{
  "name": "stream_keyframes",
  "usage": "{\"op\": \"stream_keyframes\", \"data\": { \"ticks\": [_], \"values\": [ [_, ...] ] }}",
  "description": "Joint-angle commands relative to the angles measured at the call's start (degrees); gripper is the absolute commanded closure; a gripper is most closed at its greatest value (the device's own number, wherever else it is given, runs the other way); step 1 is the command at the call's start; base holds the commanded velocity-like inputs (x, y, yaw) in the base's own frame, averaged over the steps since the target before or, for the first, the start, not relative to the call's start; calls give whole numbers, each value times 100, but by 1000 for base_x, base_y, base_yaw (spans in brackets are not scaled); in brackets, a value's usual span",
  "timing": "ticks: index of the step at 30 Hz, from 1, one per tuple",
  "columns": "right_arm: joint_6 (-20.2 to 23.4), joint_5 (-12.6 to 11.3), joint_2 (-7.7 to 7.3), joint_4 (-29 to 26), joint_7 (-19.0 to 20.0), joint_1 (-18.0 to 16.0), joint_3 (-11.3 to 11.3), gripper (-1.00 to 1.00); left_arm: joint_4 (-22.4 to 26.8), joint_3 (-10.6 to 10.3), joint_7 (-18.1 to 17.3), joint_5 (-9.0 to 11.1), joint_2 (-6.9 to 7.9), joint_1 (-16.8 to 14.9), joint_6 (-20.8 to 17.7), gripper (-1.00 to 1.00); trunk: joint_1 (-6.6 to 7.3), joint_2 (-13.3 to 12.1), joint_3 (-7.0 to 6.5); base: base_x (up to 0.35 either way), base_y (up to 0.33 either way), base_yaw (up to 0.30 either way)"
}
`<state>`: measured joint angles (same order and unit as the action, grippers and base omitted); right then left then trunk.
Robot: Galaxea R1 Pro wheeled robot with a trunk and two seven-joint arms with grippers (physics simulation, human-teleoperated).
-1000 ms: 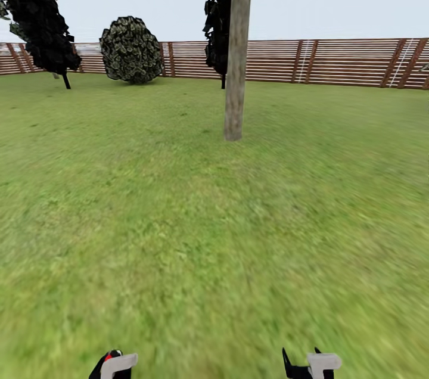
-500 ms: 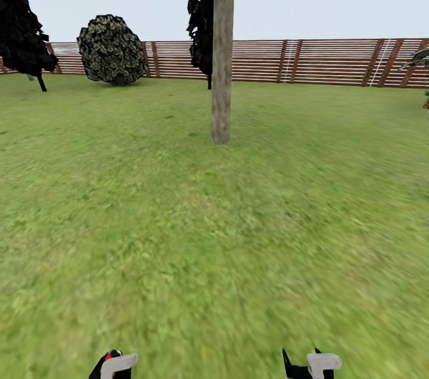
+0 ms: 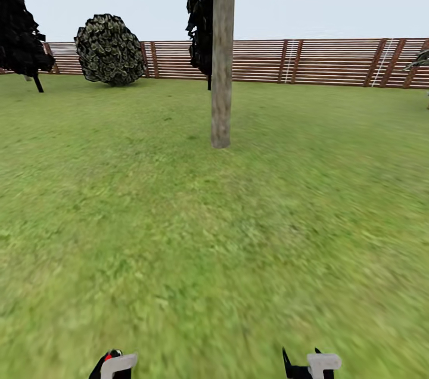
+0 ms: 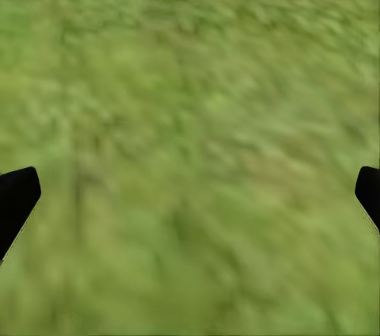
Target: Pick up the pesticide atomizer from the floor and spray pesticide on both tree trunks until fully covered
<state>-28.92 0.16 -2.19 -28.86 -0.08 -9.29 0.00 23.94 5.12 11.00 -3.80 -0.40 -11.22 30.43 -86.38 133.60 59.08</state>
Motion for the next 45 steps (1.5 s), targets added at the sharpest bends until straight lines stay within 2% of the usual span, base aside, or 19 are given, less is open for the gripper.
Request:
{"op": "stream_keyframes", "data": {
  "ticks": [1,45],
  "values": [
    [-17,2,-1,4,-1,-3,0,-100,-3,24,16,-42,-4,-3,16,100,-2,2,5,339,0,0],
    [-17,6,-1,12,-1,-3,0,-100,-3,15,16,-46,-4,-3,16,100,-2,2,5,339,0,0]
  ]
}}
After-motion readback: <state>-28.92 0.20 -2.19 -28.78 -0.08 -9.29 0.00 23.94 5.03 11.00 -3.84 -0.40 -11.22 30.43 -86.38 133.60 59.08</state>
